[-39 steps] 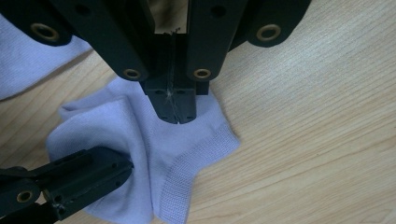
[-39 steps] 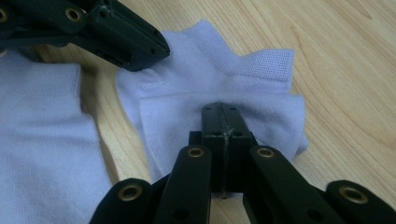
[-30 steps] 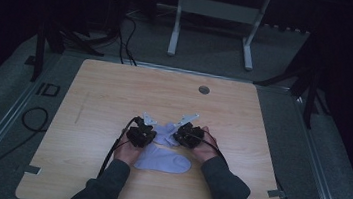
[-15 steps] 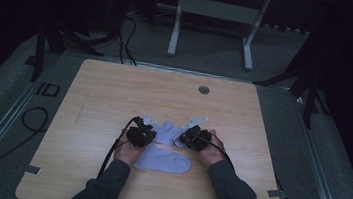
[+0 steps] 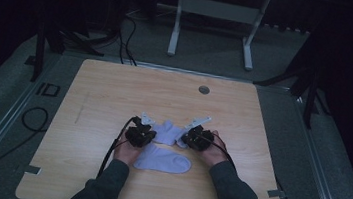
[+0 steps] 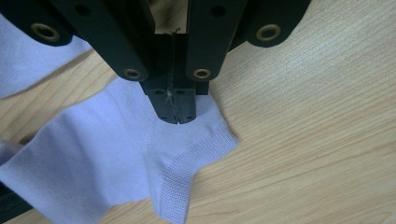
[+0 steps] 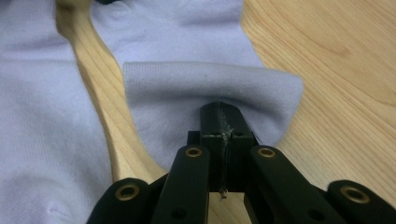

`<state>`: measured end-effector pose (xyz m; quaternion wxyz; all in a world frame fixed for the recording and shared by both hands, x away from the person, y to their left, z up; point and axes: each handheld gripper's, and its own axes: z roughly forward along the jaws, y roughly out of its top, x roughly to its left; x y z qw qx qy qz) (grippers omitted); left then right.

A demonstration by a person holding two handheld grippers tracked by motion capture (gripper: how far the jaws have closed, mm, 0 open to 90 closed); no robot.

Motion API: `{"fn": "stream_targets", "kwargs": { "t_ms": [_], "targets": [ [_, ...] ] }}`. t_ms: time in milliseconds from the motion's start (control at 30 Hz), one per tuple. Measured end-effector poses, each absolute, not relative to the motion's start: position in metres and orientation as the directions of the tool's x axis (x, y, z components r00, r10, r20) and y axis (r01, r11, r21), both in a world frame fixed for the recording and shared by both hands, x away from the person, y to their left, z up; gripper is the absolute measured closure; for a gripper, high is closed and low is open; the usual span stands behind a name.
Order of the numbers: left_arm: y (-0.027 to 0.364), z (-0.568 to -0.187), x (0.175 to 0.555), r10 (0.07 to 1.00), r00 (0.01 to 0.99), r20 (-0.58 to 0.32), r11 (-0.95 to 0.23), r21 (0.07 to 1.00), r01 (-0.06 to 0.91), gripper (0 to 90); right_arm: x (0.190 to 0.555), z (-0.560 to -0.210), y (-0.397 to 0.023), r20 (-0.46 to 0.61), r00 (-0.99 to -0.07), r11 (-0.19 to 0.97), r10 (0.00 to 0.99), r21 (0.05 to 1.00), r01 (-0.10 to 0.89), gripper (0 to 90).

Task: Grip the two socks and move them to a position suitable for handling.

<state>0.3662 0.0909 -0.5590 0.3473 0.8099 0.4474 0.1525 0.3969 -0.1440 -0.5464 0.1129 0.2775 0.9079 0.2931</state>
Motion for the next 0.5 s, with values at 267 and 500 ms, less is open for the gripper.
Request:
{"fn": "stream_targets", "kwargs": {
  "t_ms": [267,500],
  "targets": [
    [0.093,-0.560,0.366,0.830,0.553,-0.076,-0.348,0.705,0.618,89.9,0.396,-0.547,-0.156,-0.031,-0.809,0.655,0.588,0.605,0.453,86.9],
    [0.093,-0.561,0.366,0.831,0.551,-0.081,-0.341,0.708,0.618,89.8,0.396,-0.547,-0.165,-0.020,-0.798,0.641,0.603,0.606,0.470,84.1]
  ]
}}
